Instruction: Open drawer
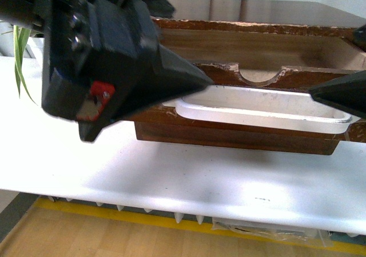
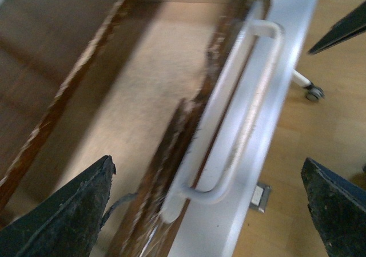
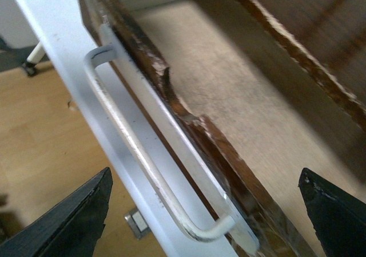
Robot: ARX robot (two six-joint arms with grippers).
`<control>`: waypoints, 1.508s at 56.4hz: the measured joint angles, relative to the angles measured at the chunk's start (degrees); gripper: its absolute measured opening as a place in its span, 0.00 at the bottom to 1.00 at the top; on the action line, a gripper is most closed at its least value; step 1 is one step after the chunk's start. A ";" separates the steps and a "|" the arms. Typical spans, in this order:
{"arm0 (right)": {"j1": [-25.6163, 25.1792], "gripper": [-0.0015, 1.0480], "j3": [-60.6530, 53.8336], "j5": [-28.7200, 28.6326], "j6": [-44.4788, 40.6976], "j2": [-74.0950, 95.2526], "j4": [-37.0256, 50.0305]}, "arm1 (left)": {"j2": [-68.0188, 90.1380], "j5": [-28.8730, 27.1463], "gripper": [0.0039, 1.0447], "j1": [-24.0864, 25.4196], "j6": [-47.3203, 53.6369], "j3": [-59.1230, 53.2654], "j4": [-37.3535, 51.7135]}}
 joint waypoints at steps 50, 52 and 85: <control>-12.90 0.91 -32.70 20.02 34.99 -50.71 5.51 | -37.29 -11.47 0.94 37.27 -41.20 -40.39 12.96; -12.92 0.90 -33.00 20.63 34.82 -51.71 5.81 | -36.76 -11.69 0.91 37.09 -41.57 -41.62 16.98; -13.00 0.01 -40.00 22.16 31.87 -61.66 7.69 | -51.98 -25.16 0.04 24.70 -42.86 -51.82 27.54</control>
